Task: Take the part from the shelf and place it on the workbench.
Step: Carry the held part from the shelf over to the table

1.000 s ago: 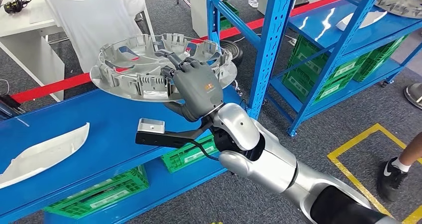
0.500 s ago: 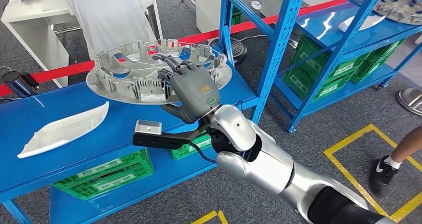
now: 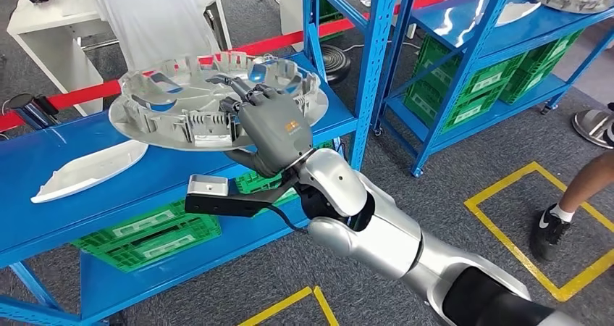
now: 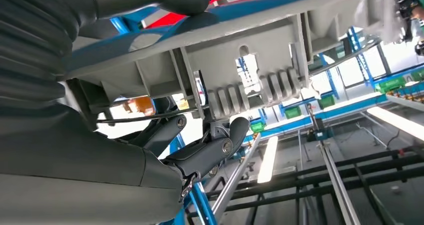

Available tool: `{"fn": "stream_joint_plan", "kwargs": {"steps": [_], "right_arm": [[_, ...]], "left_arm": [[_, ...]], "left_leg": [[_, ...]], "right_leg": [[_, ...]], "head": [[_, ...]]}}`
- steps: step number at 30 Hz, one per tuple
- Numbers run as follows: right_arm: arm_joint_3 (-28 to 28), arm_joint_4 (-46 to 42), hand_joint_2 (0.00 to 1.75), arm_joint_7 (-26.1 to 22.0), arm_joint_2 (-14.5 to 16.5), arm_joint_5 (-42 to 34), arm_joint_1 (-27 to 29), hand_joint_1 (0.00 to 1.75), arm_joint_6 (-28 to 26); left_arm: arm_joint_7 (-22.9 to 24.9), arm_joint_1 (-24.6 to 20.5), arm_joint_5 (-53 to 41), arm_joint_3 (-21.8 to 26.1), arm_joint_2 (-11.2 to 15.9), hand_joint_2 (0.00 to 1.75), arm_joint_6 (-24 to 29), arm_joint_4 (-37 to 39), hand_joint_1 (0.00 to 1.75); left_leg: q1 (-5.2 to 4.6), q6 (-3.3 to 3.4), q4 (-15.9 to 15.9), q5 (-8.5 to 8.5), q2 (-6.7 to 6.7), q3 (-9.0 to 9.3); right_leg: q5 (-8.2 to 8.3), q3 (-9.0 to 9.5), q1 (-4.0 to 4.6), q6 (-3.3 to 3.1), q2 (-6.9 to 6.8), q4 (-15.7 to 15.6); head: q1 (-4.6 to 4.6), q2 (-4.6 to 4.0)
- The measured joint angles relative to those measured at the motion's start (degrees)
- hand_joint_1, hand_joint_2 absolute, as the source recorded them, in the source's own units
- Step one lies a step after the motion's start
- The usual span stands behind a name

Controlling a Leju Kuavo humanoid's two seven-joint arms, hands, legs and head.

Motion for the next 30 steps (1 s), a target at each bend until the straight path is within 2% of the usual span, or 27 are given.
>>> {"fn": "stream_joint_plan", "kwargs": {"steps": [1, 2, 3, 4, 5, 6, 7, 8, 10, 11, 12, 13, 14, 15, 16, 17, 18, 19, 20, 21, 22, 23, 25, 26, 27, 28, 30], "right_arm": [[0.03, 0.01, 1.75, 0.08, 0.00, 0.09, 0.14, 1.75, -0.03], [0.08, 0.02, 1.75, 0.12, 0.03, 0.17, 0.26, 1.75, 0.00], [0.12, 0.03, 1.75, 0.15, 0.10, 0.25, 0.34, 1.75, 0.07], [0.16, 0.03, 1.75, 0.13, 0.25, 0.31, 0.36, 1.75, 0.19], [0.19, 0.02, 1.75, 0.13, 0.45, 0.38, 0.33, 1.75, 0.30], [0.22, 0.01, 1.75, 0.13, 0.67, 0.44, 0.28, 1.75, 0.43], [0.26, 0.00, 1.75, 0.12, 0.85, 0.47, 0.19, 1.75, 0.52], [0.33, 0.00, 1.75, 0.09, 1.00, 0.50, 0.09, 1.75, 0.59], [0.57, 0.02, 1.75, 0.04, 1.14, 0.51, -0.09, 1.75, 0.86], [0.72, 0.03, 1.75, 0.04, 1.17, 0.52, -0.17, 1.75, 1.07], [0.87, 0.04, 1.75, 0.07, 1.18, 0.52, -0.27, 1.75, 1.26], [1.01, 0.05, 1.75, 0.09, 1.18, 0.51, -0.38, 1.75, 1.43], [1.16, 0.07, 1.75, 0.11, 1.18, 0.50, -0.48, 1.75, 1.54], [1.30, 0.11, 1.75, 0.11, 1.19, 0.49, -0.55, 1.75, 1.61], [1.43, 0.18, 1.75, 0.11, 1.19, 0.47, -0.58, 1.75, 1.67], [1.52, 0.24, 1.75, 0.11, 1.20, 0.46, -0.58, 1.75, 1.71], [1.57, 0.29, 1.75, 0.12, 1.25, 0.45, -0.60, 1.75, 1.73], [1.59, 0.32, 1.75, 0.13, 1.33, 0.45, -0.65, 1.75, 1.74], [1.60, 0.32, 1.75, 0.14, 1.48, 0.45, -0.77, 1.75, 1.74], [1.60, 0.32, 1.75, 0.15, 1.67, 0.44, -0.95, 1.75, 1.76], [1.62, 0.32, 1.75, 0.15, 1.83, 0.43, -1.12, 1.75, 1.79], [1.64, 0.33, 1.75, 0.11, 1.95, 0.42, -1.30, 1.75, 1.82], [1.70, 0.36, 1.75, 0.05, 2.08, 0.39, -1.47, 1.75, 1.90], [1.74, 0.39, 1.75, 0.02, 2.16, 0.38, -1.56, 1.75, 1.98], [1.76, 0.43, 1.75, 0.03, 2.30, 0.36, -1.64, 1.75, 2.07], [1.79, 0.46, 1.75, 0.04, 2.44, 0.34, -1.72, 1.75, 2.16], [1.84, 0.49, 1.75, 0.10, 2.69, 0.32, -1.80, 1.75, 2.28]], "left_arm": [[0.05, -0.03, -0.03, 0.00, 0.03, 1.75, 0.00, -0.01, 0.00], [0.09, -0.05, 0.03, 0.00, 0.05, 1.75, 0.05, -0.01, 0.00], [0.09, -0.06, 0.13, 0.01, 0.07, 1.75, 0.14, -0.01, 0.00], [0.05, -0.09, 0.24, 0.03, 0.08, 1.75, 0.27, -0.02, 0.00], [-0.02, -0.16, 0.33, 0.07, 0.06, 1.75, 0.42, -0.04, 0.00], [-0.10, -0.25, 0.39, 0.11, 0.04, 1.75, 0.54, -0.06, 0.00], [-0.19, -0.31, 0.42, 0.16, 0.02, 1.75, 0.61, -0.07, 0.00], [-0.27, -0.33, 0.44, 0.22, 0.03, 1.75, 0.64, -0.08, 0.00], [-0.43, -0.12, 0.49, 0.32, 0.09, 1.75, 0.61, -0.06, 0.00], [-0.48, 0.00, 0.51, 0.35, 0.18, 1.75, 0.55, -0.05, 0.00], [-0.51, 0.09, 0.53, 0.38, 0.25, 1.75, 0.47, -0.06, 0.00], [-0.51, 0.10, 0.53, 0.40, 0.32, 1.75, 0.40, -0.07, 0.00], [-0.51, 0.10, 0.51, 0.41, 0.37, 1.75, 0.36, -0.08, 0.00], [-0.49, 0.09, 0.50, 0.42, 0.38, 1.75, 0.34, -0.08, 0.00], [-0.43, 0.11, 0.49, 0.42, 0.38, 1.75, 0.34, -0.08, 0.00], [-0.36, 0.14, 0.49, 0.42, 0.39, 1.75, 0.34, -0.07, 0.00], [-0.27, 0.17, 0.49, 0.42, 0.39, 1.75, 0.34, -0.07, 0.00], [-0.20, 0.17, 0.49, 0.42, 0.40, 1.75, 0.34, -0.07, 0.00], [-0.16, 0.17, 0.49, 0.42, 0.37, 1.75, 0.34, -0.07, 0.00], [-0.15, 0.15, 0.50, 0.42, 0.34, 1.75, 0.34, -0.07, 0.00], [-0.15, 0.14, 0.50, 0.43, 0.31, 1.75, 0.34, -0.07, 0.00], [-0.15, 0.13, 0.51, 0.43, 0.28, 1.75, 0.34, -0.07, 0.00], [-0.15, 0.20, 0.65, 0.48, 0.32, 1.75, 0.37, -0.07, 0.00], [-0.15, 0.26, 0.78, 0.54, 0.35, 1.75, 0.43, -0.07, 0.00], [-0.15, 0.36, 0.91, 0.62, 0.38, 1.75, 0.49, -0.07, 0.00], [-0.16, 0.43, 1.01, 0.69, 0.42, 1.75, 0.56, -0.07, 0.00], [-0.27, 0.48, 1.06, 0.77, 0.44, 1.75, 0.63, -0.07, 0.00]], "left_leg": [[0.22, -0.31, 2.76, -0.49, 0.01, -0.06], [0.42, -0.59, 3.98, 0.40, 0.02, 0.60], [0.64, -0.83, 3.22, 2.05, 0.03, 2.21], [0.87, -1.04, 0.63, 3.45, 0.04, 4.78], [0.97, -1.19, -3.40, 3.64, 0.04, 8.06], [0.95, -1.00, -7.41, 2.94, -0.01, 10.94], [0.84, -0.66, -10.45, 1.97, -0.03, 12.80], [0.59, -0.10, -12.21, 1.22, -0.07, 13.59], [0.35, 1.24, -12.59, 1.89, 0.01, 12.76], [0.31, 1.86, -12.56, 2.52, 0.09, 12.27], [0.34, 2.38, -12.60, 3.20, 0.18, 11.66], [0.35, 2.74, -12.58, 3.89, 0.26, 10.95], [0.28, 2.98, -12.54, 4.61, 0.26, 10.05], [0.20, 3.10, -12.49, 5.31, 0.26, 9.13], [0.09, 3.16, -12.38, 6.02, 0.24, 8.13], [-0.02, 3.19, -12.21, 6.69, 0.23, 7.11], [-0.11, 3.17, -11.99, 7.27, 0.22, 6.15], [-0.20, 3.10, -11.75, 7.84, 0.20, 5.23], [-0.27, 2.98, -11.52, 8.33, 0.19, 4.48], [-0.36, 2.78, -11.36, 8.82, 0.19, 3.91], [-0.38, 2.49, -11.34, 9.37, 0.21, 3.56], [-0.34, 2.16, -11.43, 9.92, 0.25, 3.38], [-0.21, 1.46, -11.84, 10.95, 0.29, 3.25], [-0.18, 1.12, -11.66, 10.56, 0.25, 2.98], [-0.17, 0.83, -10.77, 9.13, 0.21, 2.56], [-0.12, 0.55, -8.87, 6.65, 0.16, 1.92], [0.05, 0.03, -2.67, 0.76, 0.15, 0.70]], "right_leg": [[0.72, -0.94, -0.05, 0.11, -0.04, 0.05], [1.43, -1.92, -0.13, 0.29, -0.07, 0.15], [2.10, -2.89, -0.24, 0.52, -0.10, 0.31], [2.68, -3.74, -0.34, 0.81, -0.09, 0.56], [3.15, -4.50, -0.38, 1.15, -0.07, 0.88], [3.58, -5.07, -0.39, 1.54, -0.08, 1.19], [4.07, -5.42, -0.36, 1.94, -0.11, 1.36], [4.64, -5.68, -0.39, 2.36, -0.16, 1.33], [5.44, -6.06, -0.64, 3.17, -0.21, 1.15], [4.58, -6.55, -0.78, 3.48, -0.17, 1.66], [2.60, -7.30, -0.87, 3.69, -0.11, 3.15], [-0.30, -8.26, -0.89, 3.79, -0.04, 5.73], [-3.36, -9.31, -0.83, 3.83, 0.02, 9.35], [-5.60, -10.11, -0.75, 3.82, 0.07, 13.07], [-6.47, -10.35, -0.63, 3.73, 0.11, 16.08], [-6.04, -9.83, -0.49, 3.54, 0.15, 17.63], [-4.66, -8.34, -0.32, 3.24, 0.18, 17.17], [-3.18, -5.85, -0.09, 2.82, 0.21, 14.92], [-2.78, -2.78, 0.18, 2.30, 0.23, 11.26], [-3.18, 0.23, 0.44, 1.90, 0.24, 7.09], [-3.88, 2.36, 0.72, 1.61, 0.25, 3.84], [-4.62, 3.45, 0.93, 1.43, 0.24, 1.78], [-3.97, 3.30, 1.00, 1.10, 0.16, 0.83], [-3.33, 2.94, 0.84, 0.79, 0.05, 0.62], [-2.58, 2.41, 0.62, 0.44, -0.06, 0.41], [-1.77, 1.72, 0.39, 0.15, -0.16, 0.23], [-0.33, 0.02, 0.35, -0.08, -0.18, 0.24]], "head": [[0.02, 0.00], [0.01, 0.00], [0.01, 0.00], [0.01, 0.00], [-0.01, 0.00], [0.02, 0.00], [0.07, 0.00], [0.12, 0.00], [0.16, 0.00], [0.15, 0.00], [0.13, 0.00], [0.15, 0.00], [0.18, 0.00], [0.21, 0.00], [0.24, 0.00], [0.25, 0.00], [0.25, 0.00], [0.25, 0.00], [0.24, 0.00], [0.22, 0.00], [0.22, 0.00], [0.27, 0.00], [0.37, 0.00], [0.42, 0.00], [0.40, 0.00], [0.34, 0.00], [0.25, 0.00]]}}
